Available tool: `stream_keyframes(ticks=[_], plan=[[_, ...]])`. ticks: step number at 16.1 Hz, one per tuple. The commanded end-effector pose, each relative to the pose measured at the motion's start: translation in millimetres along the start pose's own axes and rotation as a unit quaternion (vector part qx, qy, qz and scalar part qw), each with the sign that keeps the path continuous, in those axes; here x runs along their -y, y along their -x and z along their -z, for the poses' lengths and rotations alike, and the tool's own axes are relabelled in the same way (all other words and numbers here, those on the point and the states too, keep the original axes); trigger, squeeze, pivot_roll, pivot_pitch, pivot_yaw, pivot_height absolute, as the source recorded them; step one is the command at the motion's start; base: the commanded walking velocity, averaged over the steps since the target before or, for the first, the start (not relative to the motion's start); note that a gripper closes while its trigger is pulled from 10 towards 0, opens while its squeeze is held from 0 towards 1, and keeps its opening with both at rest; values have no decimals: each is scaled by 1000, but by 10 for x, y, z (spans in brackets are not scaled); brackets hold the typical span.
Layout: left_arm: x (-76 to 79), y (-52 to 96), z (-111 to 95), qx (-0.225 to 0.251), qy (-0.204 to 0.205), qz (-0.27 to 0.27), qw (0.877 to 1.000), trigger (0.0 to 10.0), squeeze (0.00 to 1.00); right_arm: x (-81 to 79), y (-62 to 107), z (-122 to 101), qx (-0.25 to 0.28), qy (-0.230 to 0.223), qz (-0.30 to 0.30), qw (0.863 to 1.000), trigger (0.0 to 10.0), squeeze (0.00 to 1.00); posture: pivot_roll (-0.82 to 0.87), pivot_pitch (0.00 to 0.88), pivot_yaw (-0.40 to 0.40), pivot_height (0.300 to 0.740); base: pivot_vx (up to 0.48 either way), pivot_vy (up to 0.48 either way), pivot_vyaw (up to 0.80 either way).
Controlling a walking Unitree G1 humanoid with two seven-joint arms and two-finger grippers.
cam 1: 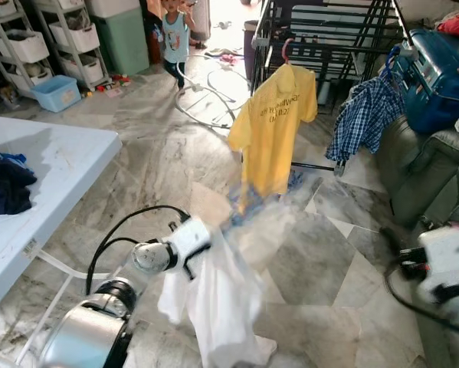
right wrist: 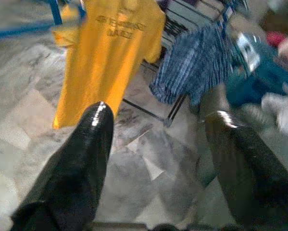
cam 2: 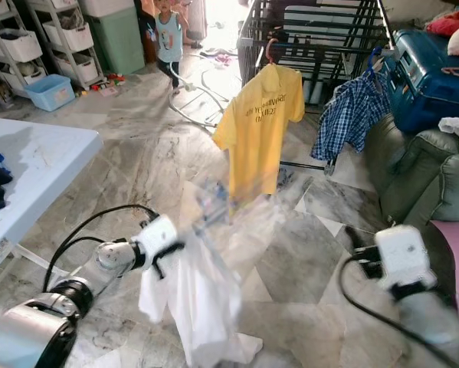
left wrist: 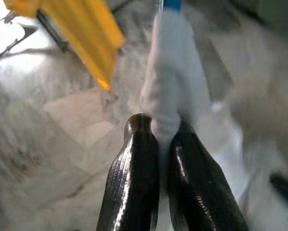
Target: Hang hanger
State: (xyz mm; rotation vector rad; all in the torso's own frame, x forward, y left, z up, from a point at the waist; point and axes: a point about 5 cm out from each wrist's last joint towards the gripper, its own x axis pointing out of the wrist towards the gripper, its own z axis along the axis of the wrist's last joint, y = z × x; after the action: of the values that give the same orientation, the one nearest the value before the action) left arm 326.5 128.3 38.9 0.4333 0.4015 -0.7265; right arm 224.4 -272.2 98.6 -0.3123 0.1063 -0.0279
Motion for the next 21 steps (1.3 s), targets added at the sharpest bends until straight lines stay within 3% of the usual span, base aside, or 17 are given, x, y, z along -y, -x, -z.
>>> stream_keyframes(ticks=[1, 3, 5, 6, 7, 8, 10, 11, 12, 13, 15, 16, 17, 18, 19, 21], plan=[[-45, -20, -92, 34, 51, -31, 998, 0, 0, -135, 18, 125, -27, -40, 13, 999, 10000, 1000, 20, 14, -28, 740, 0, 0, 0], [1, -74, -209, 72, 73, -45, 994, 0, 0, -352, 21, 247, -51, -104, 39, 993, 10000, 1000, 40, 11, -42, 740, 0, 0, 0], [32, -93, -189, 77, 115, -73, 988, 0, 0, -473, -2, 324, -66, -167, 76, 981, 10000, 1000, 65, 2, -64, 740, 0, 0, 0], [57, -96, -147, 71, 127, -81, 986, 0, 0, -525, -12, 338, -64, -176, 78, 979, 10000, 1000, 66, 0, -66, 740, 0, 0, 0], [186, -78, 76, 33, 143, -96, 985, 0, 0, -718, -32, 386, -64, -149, 48, 986, 10000, 1000, 73, 0, -76, 740, 0, 0, 0], [264, -50, 219, 10, 148, -104, 984, 0, 0, -826, -42, 404, -63, -157, 32, 985, 10000, 1000, 76, 0, -80, 740, 0, 0, 0], [283, -11, 336, -8, 172, -129, 977, 0, 0, -920, -51, 413, -64, -160, 28, 985, 10000, 1000, 79, 0, -88, 740, 0, 0, 0], [289, 14, 383, -14, 157, -143, 977, 0, 0, -1002, -48, 455, -80, -168, 24, 982, 10000, 1000, 86, 0, -93, 740, 0, 0, 0], [281, 23, 398, -17, 158, -151, 976, 0, 0, -1021, -47, 461, -78, -176, 25, 981, 10000, 1000, 85, 0, -95, 740, 0, 0, 0], [188, 73, 431, -24, 155, -192, 969, 0, 0, -1072, -48, 492, -79, -196, 19, 977, 10000, 1000, 92, 0, -97, 740, 0, 0, 0], [57, 103, 403, -20, 181, -234, 955, 0, 0, -1120, -51, 497, -75, -226, 16, 971, 10000, 1000, 110, 0, -111, 740, 0, 0, 0], [-2, 103, 355, -18, 168, -241, 956, 0, 0, -1139, -65, 500, -79, -224, 15, 971, 10000, 1000, 124, 0, -122, 740, 0, 0, 0], [-71, 103, 293, -13, 155, -235, 959, 0, 0, -1185, -95, 497, -82, -209, -2, 974, 10000, 416, 141, 0, -144, 740, 0, 0, 0], [-113, 105, 260, -11, 149, -217, 965, 0, 0, -1228, -119, 494, -83, -192, -24, 978, 10000, 27, 148, 0, -149, 740, 0, 0, 0], [-143, 121, 270, -23, 133, -201, 970, 0, 0, -1251, -137, 498, -85, -187, -40, 978, 10000, 0, 173, 0, -171, 740, 0, 0, 0], [-221, 174, 336, -52, 147, -209, 966, 0, 0, -1273, -197, 525, -90, -193, -45, 976, 10000, 0, 202, 0, -179, 740, 0, 0, 0]])
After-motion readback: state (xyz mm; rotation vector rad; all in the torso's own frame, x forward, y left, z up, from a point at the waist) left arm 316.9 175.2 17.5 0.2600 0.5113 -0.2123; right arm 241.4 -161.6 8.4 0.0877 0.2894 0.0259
